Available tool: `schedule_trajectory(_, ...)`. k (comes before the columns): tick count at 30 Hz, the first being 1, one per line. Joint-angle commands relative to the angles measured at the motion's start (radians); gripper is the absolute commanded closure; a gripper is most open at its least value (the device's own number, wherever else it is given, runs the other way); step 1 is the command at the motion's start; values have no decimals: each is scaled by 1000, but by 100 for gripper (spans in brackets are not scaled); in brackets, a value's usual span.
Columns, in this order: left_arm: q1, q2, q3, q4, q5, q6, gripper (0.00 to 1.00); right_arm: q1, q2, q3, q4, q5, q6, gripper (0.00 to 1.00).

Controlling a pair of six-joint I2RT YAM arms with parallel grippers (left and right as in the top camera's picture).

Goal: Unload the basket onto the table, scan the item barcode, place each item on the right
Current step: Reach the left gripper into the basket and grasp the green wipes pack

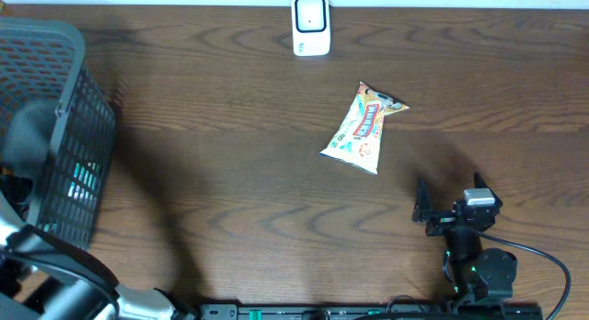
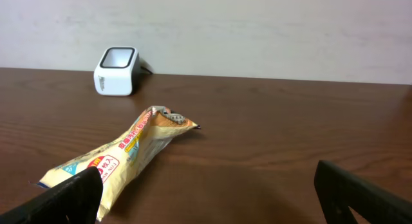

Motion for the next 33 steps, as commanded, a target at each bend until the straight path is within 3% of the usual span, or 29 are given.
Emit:
schedule_trajectory(1, 2, 55, -2, -3, 9, 8, 2, -2, -5, -2, -3, 4, -1, 1)
schedule_trajectory(8, 2, 150, -2, -3, -25, 11, 1, -2, -5, -2, -3, 4, -1, 1)
schedule_trajectory(11, 2, 187, -2, -8, -25, 10, 7, -2, -5, -2, -3, 4, -1, 1)
schedule_trajectory(28, 2, 298, -2, 43, 13, 10, 9, -2, -5, -2, -3, 4, -1, 1)
schedule_trajectory(33, 2, 301, -2, 78, 13, 10, 20, -2, -5, -2, -3, 4, -1, 1)
